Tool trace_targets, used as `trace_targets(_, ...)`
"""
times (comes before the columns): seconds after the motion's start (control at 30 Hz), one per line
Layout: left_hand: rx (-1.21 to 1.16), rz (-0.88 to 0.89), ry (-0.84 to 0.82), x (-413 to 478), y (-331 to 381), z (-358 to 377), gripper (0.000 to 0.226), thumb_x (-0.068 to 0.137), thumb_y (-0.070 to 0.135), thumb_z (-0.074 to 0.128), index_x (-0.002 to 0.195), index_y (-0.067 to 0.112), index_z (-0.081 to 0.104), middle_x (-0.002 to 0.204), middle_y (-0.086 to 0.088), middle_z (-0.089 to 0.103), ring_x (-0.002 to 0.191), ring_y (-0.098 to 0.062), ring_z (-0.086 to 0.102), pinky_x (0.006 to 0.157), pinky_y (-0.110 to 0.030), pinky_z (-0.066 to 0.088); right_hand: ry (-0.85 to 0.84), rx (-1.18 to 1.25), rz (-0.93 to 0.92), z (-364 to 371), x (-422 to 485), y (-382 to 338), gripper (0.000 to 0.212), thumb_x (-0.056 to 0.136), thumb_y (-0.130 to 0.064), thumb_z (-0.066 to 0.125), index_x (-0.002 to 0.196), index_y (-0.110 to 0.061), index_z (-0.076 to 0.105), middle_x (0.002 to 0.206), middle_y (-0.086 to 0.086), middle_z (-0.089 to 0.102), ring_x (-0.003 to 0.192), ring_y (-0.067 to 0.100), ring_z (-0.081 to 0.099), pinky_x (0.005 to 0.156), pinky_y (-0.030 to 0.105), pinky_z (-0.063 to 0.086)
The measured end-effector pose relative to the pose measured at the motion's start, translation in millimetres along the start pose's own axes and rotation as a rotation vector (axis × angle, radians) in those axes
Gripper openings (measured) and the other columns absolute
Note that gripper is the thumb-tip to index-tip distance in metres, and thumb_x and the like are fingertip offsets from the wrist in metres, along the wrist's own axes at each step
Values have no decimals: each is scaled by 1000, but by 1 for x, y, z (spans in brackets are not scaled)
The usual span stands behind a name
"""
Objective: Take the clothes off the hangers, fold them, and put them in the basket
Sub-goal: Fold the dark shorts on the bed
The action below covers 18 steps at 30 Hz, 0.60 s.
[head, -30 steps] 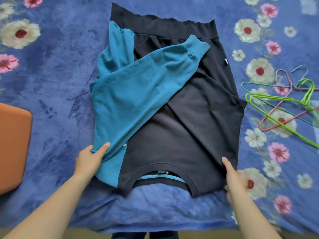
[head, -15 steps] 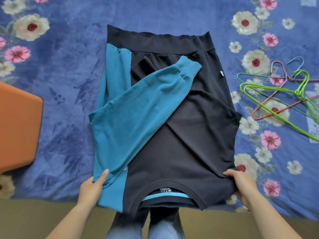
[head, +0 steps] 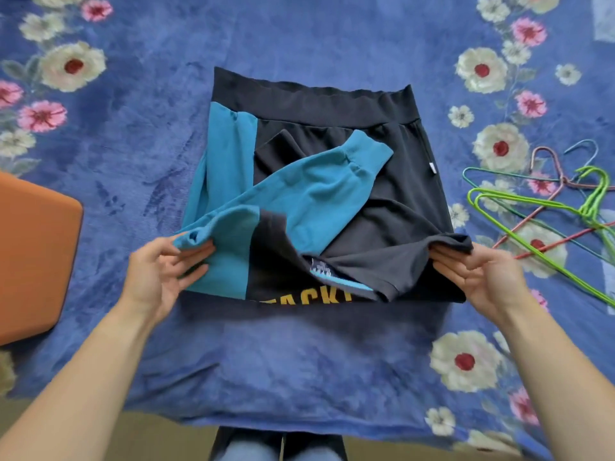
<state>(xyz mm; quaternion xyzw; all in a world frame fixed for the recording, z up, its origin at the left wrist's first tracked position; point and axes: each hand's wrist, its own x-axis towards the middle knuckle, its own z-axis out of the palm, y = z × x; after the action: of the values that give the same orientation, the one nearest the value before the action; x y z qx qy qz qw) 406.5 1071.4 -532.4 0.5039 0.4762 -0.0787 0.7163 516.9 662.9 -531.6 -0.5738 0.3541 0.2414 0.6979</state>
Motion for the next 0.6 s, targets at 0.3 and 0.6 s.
trace_targets(0.3,818,656,427,51,49,16,20,94,34,61,86,15,59,89,-13,57,80,-23,49,73,-35,39,272,-246,-423,47,64,-37,27,82,13,47,77,-11,60,54,-3,68,50,11,67,49,18,52)
trace_targets(0.6,360,784,285,145,132,82,24,97,33,56,76,29,45,72,8,46,63,-3,41,58,-18,36,266,-194,-432,95,146,-121,5,91,-22,58,89,-19,60,64,-2,70,56,12,68,53,21,48)
